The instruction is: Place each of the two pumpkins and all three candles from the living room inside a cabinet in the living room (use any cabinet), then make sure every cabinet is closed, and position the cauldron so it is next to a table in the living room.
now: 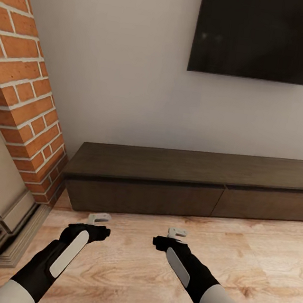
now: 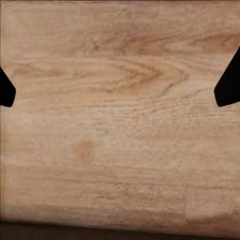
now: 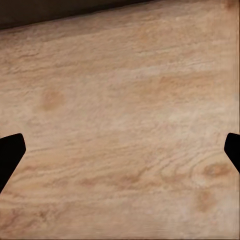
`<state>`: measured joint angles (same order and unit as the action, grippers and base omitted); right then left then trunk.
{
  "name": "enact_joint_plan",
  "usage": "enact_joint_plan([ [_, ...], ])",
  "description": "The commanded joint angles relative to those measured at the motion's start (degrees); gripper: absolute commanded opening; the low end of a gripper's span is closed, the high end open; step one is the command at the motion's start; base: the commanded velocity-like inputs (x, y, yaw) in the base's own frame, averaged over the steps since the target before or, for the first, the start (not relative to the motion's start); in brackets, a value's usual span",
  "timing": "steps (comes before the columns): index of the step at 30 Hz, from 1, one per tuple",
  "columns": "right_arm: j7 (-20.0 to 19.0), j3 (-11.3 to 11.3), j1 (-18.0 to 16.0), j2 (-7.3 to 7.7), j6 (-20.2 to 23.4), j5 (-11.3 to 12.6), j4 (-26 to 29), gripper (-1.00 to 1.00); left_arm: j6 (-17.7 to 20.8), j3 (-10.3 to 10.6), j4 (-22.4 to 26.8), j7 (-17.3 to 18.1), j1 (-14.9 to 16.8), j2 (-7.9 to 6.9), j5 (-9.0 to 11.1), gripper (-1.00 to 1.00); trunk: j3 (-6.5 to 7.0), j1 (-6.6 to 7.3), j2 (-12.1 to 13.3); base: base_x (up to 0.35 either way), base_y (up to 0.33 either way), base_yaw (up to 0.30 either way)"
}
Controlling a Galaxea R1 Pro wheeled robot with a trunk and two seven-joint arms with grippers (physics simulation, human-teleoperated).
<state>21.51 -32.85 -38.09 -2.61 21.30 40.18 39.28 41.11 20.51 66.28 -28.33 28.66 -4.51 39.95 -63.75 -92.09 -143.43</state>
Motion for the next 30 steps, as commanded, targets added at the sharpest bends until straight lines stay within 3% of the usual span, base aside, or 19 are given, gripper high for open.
enact_joint_plan([
  [1, 0.67, 0.46, -0.05, 0.11, 0.57, 0.5, 0.19, 1.0, 0.67, 0.0, 0.37, -0.59, 0.03, -0.06, 0.59, 1.0, -0.05, 0.01, -0.02, -0.002, 0.0, 0.0],
  [4, 0.68, 1.47, -0.04, 0.3, 1.1, 0.57, 0.32, 1.0, 1.73, -0.78, 0.73, -0.59, 0.0, -0.06, 1.19, 1.0, 0.39, 0.06, 0.0, 0.0, 0.0, 0.0],
  [7, 0.73, 1.73, -0.03, 0.06, 1.34, 0.59, 0.38, 1.0, 4.68, -2.78, 0.82, -0.64, 0.0, -0.01, 3.23, 1.0, 1.05, 0.14, 0.04, 0.0, 0.0, 0.0],
  [11, 0.73, 1.79, -0.04, -0.05, 1.43, 0.6, 0.43, 1.0, 9.43, -6.52, 0.86, -0.73, 0.0, 0.07, 4.39, 1.0, 1.94, 0.24, 0.1, 0.0, 0.0, 0.0],
  [12, 0.75, 1.77, -0.03, -0.07, 1.53, 0.6, 0.42, 1.0, 10.46, -8.35, 0.75, -0.75, 0.0, 0.15, 4.54, 1.0, 2.16, 0.27, 0.11, 0.0, 0.0, 0.0],
  [16, 0.74, 1.79, -0.04, -0.1, 3.02, 0.6, 0.41, 1.0, 11.31, -10.27, 0.28, -0.82, 0.0, 0.26, 4.73, 1.0, 3.05, 0.37, 0.16, 0.0, 0.0, 0.0],
  [22, 0.65, 1.78, -0.05, -0.04, 4.02, 0.6, 2.28, 1.0, 11.6, -11.02, 0.17, -0.92, 0.0, 0.15, 4.78, 1.0, 4.2, 1.33, 1.85, 0.0, 0.0, 0.0],
  [25, 0.66, 1.81, -0.05, 0.17, 4.25, 0.6, 4.09, 1.0, 11.62, -12.66, 0.17, -1.13, 0.0, 0.11, 4.79, 1.0, 4.74, 1.99, 3.06, 0.0, 0.0, 0.0],
  [26, 0.67, 1.82, -0.01, 0.17, 4.4, 0.6, 4.89, 1.0, 11.81, -15.44, 0.17, -1.84, 0.0, 0.12, 4.89, 1.0, 4.92, 2.21, 3.46, 0.0, 0.0, -0.03],
  [30, 0.63, 1.83, -0.03, 0.26, 4.41, 0.67, 5.18, 1.0, 13.97, -16.65, 0.15, -2.18, 0.0, 0.37, 4.77, 1.0, 5.64, 3.09, 5.06, 0.0, 0.0, -0.013],
])
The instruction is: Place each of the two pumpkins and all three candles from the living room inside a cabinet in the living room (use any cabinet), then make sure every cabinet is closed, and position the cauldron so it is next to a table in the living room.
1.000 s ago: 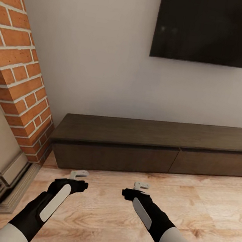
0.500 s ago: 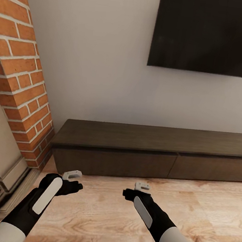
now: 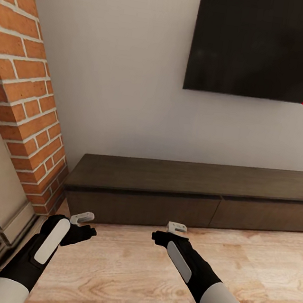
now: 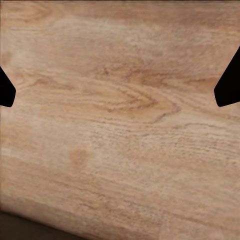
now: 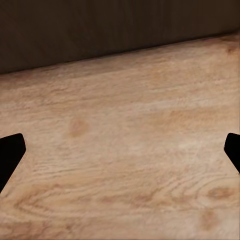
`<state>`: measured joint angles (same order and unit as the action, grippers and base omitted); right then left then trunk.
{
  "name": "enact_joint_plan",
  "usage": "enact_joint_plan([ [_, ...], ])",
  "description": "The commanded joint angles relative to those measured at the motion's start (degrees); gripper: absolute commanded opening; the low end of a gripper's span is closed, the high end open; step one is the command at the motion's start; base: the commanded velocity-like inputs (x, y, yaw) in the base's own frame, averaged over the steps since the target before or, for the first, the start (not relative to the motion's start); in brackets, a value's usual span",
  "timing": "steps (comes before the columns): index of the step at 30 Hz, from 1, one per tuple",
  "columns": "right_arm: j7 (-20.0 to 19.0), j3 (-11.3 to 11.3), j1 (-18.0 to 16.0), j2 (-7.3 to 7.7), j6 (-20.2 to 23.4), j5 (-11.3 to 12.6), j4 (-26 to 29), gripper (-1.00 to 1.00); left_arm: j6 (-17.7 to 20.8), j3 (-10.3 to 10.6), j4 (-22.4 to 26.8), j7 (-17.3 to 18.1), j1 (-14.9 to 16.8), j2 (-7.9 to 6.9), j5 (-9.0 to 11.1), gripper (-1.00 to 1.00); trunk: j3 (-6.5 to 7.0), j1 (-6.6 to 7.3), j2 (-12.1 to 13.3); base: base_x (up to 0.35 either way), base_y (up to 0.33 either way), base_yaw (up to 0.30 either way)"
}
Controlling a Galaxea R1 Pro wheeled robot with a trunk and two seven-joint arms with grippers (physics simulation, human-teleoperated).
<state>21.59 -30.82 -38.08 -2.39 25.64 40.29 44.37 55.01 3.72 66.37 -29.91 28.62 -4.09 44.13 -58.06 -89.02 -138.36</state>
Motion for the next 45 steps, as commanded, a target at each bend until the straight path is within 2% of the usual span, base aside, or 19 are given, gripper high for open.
enact_joint_plan([
  [1, 0.5, -0.2, -0.06, 0.09, 0.03, 0.57, 0.12, 1.0, 0.37, 0.03, 0.06, -0.63, 0.03, -0.02, 0.56, 1.0, 0.13, 0.24, 0.39, 0.0, 0.0, -0.004],
  [13, 0.09, -0.2, -0.04, -0.14, -0.21, 0.5, 0.19, 1.0, 0.88, 0.05, -0.01, -0.68, 0.03, 0.1, 0.36, 1.0, 2.35, 2.87, 5.2, 0.0, 0.0, -0.021],
  [18, -0.23, -0.2, -0.04, -0.16, -0.24, 0.5, 0.19, 1.0, 0.89, 0.02, -0.71, -1.06, 0.03, 0.0, 0.33, 1.0, 3.47, 3.97, 7.21, 0.0, 0.0, -0.173],
  [25, -1.76, -0.2, -0.05, -0.19, -0.24, 0.5, 0.19, 1.0, 0.89, -0.04, -1.21, -3.61, 0.11, 0.14, 0.56, 1.0, 5.08, 5.51, 10.02, 0.0, 0.0, -0.203],
  [33, -2.54, -0.2, -0.01, -0.3, -0.45, 0.49, 0.19, 1.0, 0.89, -0.03, -1.24, -3.99, 0.12, 0.18, 0.57, 1.0, 6.94, 7.26, 13.23, -0.004, -0.001, -0.208],
  [39, -2.88, -0.2, -0.04, -0.33, -0.5, 0.49, 0.19, 1.0, 0.89, 0.05, -1.16, -4.02, 0.12, 0.21, 0.58, 1.0, 8.33, 8.58, 15.63, -0.194, -0.101, -0.208],
  [45, -2.95, -0.2, -0.04, -0.33, -0.51, 0.49, 0.19, 1.0, 0.89, 0.51, -0.65, -3.98, 0.12, 0.22, 0.43, 1.0, 8.64, 8.58, 15.63, -0.269, -0.156, -0.208],
])
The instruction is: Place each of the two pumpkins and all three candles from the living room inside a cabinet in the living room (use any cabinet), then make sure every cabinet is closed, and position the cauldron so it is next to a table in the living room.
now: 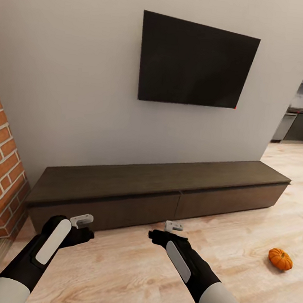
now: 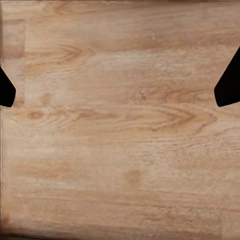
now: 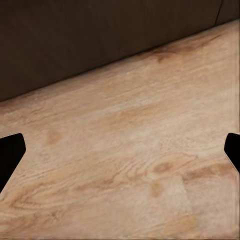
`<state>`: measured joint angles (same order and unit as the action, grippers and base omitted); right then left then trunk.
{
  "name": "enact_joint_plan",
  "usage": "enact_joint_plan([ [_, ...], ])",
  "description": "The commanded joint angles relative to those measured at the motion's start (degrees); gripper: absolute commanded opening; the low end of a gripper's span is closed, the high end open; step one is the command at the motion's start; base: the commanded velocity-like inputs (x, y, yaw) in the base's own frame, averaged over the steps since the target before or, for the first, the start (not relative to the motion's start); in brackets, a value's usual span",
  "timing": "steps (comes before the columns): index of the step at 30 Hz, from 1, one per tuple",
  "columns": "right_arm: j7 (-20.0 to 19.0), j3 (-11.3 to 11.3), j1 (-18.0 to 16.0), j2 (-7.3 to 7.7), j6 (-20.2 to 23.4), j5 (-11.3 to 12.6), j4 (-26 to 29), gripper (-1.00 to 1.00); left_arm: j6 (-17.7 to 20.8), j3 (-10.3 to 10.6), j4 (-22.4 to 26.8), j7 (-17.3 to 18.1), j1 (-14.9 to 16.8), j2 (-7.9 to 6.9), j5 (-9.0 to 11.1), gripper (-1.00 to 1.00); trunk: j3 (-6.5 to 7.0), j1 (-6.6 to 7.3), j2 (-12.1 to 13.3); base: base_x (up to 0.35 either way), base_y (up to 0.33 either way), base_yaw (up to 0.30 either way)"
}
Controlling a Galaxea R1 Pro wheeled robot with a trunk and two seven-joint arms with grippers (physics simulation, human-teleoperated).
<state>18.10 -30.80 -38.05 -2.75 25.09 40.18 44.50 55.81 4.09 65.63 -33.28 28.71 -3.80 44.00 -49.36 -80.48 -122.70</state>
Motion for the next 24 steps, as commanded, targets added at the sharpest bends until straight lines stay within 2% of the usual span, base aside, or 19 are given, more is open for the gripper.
enact_joint_plan([
  [1, 0.54, -0.22, -0.05, 0.03, 0.04, 0.6, 0.07, 1.0, 0.09, 0.15, 0.11, -0.59, 0.03, -0.06, 0.55, 1.0, 0.0, 0.04, -0.03, -0.275, -0.163, -0.208],
  [6, 0.53, -0.22, -0.04, 0.02, 0.04, 0.6, 0.07, 1.0, 0.09, 0.38, 0.18, -0.49, 0.03, -0.16, 0.34, 1.0, 0.23, 0.04, -0.03, -0.273, -0.174, -0.181],
  [15, 0.53, -0.31, -0.04, 0.02, -0.11, 0.53, 0.07, 1.0, 0.09, 0.64, 0.28, -0.55, 0.03, -0.15, 0.09, 1.0, 0.3, 0.04, -0.03, -0.224, -0.214, -0.026],
  [19, 0.52, -0.31, -0.05, 0.02, -0.18, 0.52, 0.07, 1.0, 0.04, 0.84, 0.28, -0.55, 0.03, -0.17, -0.01, 1.0, 0.3, 0.04, -0.03, -0.048, -0.291, -0.001],
  [24, 0.48, -0.31, -0.07, 0.02, -0.21, 0.52, 0.07, 1.0, -0.22, 3.01, 0.43, -0.61, 0.03, -0.27, -0.11, 1.0, 0.3, 0.04, -0.03, 0.075, -0.309, -0.001],
])
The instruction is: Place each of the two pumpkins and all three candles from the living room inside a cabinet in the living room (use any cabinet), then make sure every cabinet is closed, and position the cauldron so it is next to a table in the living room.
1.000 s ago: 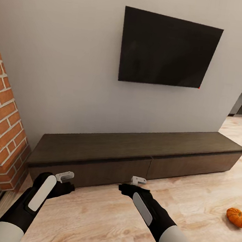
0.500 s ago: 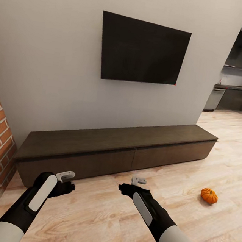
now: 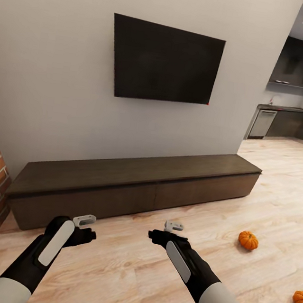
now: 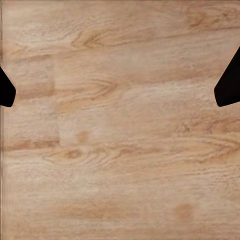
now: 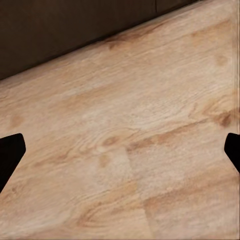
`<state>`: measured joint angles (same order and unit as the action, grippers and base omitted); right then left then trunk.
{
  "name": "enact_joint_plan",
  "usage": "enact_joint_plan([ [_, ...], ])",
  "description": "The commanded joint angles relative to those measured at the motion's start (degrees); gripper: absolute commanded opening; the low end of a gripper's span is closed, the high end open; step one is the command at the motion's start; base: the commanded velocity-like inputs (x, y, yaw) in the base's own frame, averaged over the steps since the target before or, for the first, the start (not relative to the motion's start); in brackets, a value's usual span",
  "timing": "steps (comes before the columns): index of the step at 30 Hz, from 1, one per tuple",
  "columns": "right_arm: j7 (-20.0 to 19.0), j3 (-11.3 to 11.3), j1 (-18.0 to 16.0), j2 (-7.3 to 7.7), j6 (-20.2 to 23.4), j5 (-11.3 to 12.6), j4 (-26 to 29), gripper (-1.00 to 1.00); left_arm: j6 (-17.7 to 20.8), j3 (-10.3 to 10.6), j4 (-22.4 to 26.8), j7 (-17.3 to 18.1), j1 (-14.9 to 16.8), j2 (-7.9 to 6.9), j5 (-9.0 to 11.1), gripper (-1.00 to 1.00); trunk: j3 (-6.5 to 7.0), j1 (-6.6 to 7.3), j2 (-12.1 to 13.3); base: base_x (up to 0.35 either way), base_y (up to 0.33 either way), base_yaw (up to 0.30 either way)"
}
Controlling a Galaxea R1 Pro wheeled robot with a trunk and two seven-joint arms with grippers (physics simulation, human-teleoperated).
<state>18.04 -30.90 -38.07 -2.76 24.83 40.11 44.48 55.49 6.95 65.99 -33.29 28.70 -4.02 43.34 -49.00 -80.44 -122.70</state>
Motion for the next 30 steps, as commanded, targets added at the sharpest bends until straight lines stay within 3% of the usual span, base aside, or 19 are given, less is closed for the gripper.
enact_joint_plan([
  [1, 0.52, -0.21, -0.04, 0.04, 0.05, 0.59, 0.08, 1.0, 0.03, 0.65, 0.11, -0.61, 0.04, -0.07, 0.53, 1.0, -0.04, 0.0, -0.03, 0.124, -0.309, -0.049],
  [8, 0.5, -0.24, -0.04, 0.04, 0.04, 0.62, 0.08, 1.0, -0.14, 1.44, 0.18, -0.64, 0.04, -0.26, 0.44, 1.0, 0.19, 0.0, -0.03, 0.214, -0.243, -0.132],
  [18, 0.51, -0.3, -0.06, 0.04, 0.04, 0.58, 0.08, 1.0, -0.19, 1.48, 0.13, -0.64, 0.04, -0.29, 0.42, 1.0, 0.23, 0.0, -0.03, 0.324, -0.033, -0.014],
  [30, 0.59, -0.3, -0.04, 0.04, 0.04, 0.58, 0.08, 1.0, -0.2, 1.49, 0.1, -0.71, 0.04, -0.29, 0.42, 1.0, 0.23, 0.0, -0.03, 0.311, -0.13, 0.212],
])
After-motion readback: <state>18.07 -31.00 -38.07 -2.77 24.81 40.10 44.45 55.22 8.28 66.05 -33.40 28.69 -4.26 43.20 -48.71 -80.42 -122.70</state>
